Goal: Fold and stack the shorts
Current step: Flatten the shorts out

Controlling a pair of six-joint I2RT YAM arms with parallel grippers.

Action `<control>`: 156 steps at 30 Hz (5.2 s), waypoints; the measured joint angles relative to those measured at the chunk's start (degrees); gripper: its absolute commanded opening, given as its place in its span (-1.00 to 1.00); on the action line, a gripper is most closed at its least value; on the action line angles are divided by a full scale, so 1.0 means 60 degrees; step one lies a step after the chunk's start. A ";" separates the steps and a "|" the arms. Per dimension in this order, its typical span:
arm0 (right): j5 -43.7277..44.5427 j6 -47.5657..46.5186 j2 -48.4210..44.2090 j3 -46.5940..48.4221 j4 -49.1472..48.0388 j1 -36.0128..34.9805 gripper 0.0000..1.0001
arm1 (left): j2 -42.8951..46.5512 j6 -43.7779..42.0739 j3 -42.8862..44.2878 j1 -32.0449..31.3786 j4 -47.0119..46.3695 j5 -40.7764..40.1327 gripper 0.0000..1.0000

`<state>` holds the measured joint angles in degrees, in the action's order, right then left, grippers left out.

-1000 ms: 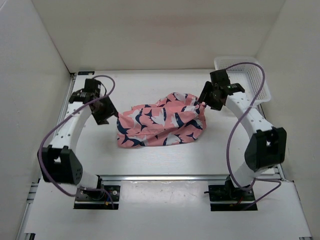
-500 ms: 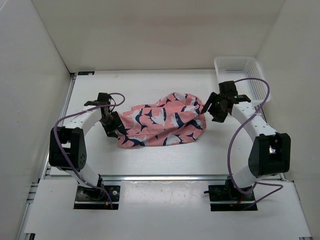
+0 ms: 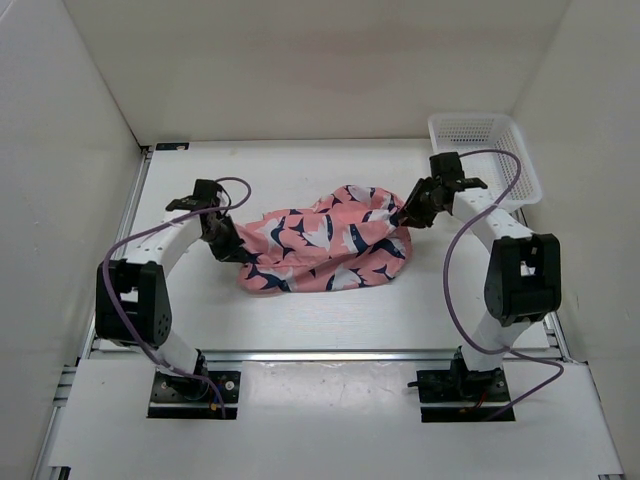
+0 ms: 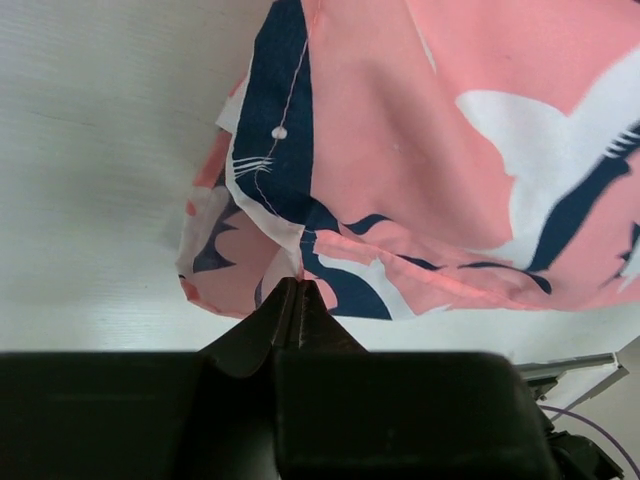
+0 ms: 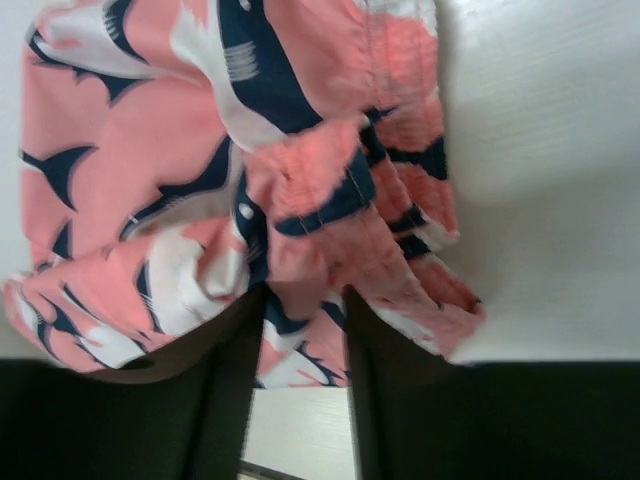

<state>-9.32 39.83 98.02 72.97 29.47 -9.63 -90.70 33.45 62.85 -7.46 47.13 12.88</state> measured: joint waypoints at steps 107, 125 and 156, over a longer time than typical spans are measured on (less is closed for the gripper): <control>0.2379 -0.1457 0.2386 0.1829 0.1508 -0.1195 -0.98 | 0.1585 -0.0710 -0.0404 0.2419 0.1027 -0.0812 -0.79; 0.1756 0.0222 -0.2736 -0.2346 0.0554 -0.1220 0.13 | 0.2667 -0.0423 -0.0663 0.2422 0.1541 -0.0525 0.14; -0.0200 0.2528 -0.1931 -0.6062 -0.4834 -0.1162 -1.00 | 0.3858 0.0109 -0.1370 0.2422 0.1847 -0.0055 0.28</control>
<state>-10.52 55.00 86.43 36.60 0.47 -16.60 -67.55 34.11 54.63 7.07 58.22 12.56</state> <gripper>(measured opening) 0.014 0.630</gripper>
